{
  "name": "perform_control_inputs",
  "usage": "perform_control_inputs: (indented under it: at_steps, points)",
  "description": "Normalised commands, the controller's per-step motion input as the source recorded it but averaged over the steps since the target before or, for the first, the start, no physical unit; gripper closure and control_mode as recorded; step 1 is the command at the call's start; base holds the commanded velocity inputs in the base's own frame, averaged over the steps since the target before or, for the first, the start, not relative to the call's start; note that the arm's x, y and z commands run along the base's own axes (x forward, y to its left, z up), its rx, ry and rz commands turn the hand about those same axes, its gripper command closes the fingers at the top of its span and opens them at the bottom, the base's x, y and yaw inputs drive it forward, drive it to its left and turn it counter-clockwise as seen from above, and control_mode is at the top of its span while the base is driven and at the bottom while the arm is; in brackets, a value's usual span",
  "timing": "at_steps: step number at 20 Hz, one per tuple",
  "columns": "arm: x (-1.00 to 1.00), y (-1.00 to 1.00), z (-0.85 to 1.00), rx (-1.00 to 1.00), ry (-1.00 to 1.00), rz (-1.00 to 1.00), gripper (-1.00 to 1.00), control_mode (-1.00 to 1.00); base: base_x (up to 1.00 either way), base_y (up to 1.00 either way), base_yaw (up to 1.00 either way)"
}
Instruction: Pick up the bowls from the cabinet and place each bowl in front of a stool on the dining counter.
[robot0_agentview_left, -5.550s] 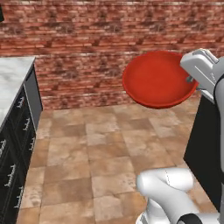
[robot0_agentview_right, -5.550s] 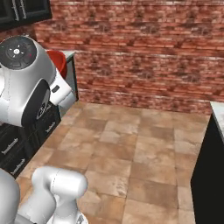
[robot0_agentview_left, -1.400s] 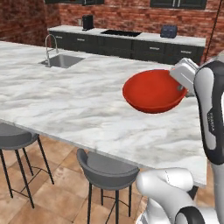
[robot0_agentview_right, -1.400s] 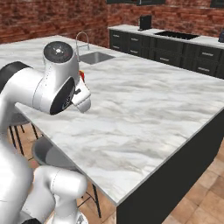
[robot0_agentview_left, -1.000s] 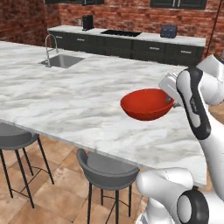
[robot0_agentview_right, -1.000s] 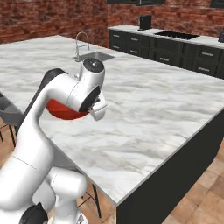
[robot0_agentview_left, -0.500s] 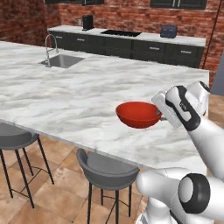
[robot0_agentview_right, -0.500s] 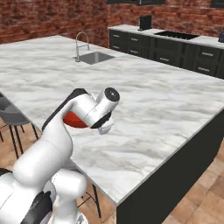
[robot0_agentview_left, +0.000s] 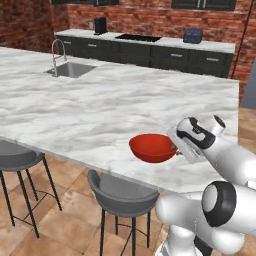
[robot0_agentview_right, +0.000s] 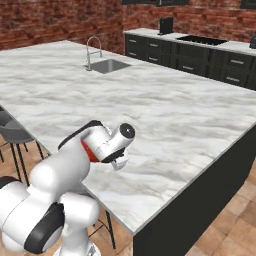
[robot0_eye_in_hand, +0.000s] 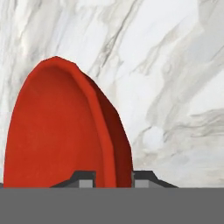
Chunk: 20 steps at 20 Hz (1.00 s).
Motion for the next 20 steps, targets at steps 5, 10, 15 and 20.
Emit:
perform_control_inputs:
  at_steps: [5,10,15,20]
  points:
    - [0.16,0.01,-0.54,0.00,0.00,0.00,1.00,-1.00,0.00,0.00,0.00]
    - [0.20,0.00,-0.33,0.00,0.00,0.00,1.00,-1.00,0.00,0.00,0.00]
    - [0.35,0.00,-0.10,0.00,0.00,0.00,1.00,-1.00,0.00,0.00,0.00]
    - [0.08,0.00,0.00,0.00,0.00,0.00,-1.00,-1.00,0.00,0.00,0.00]
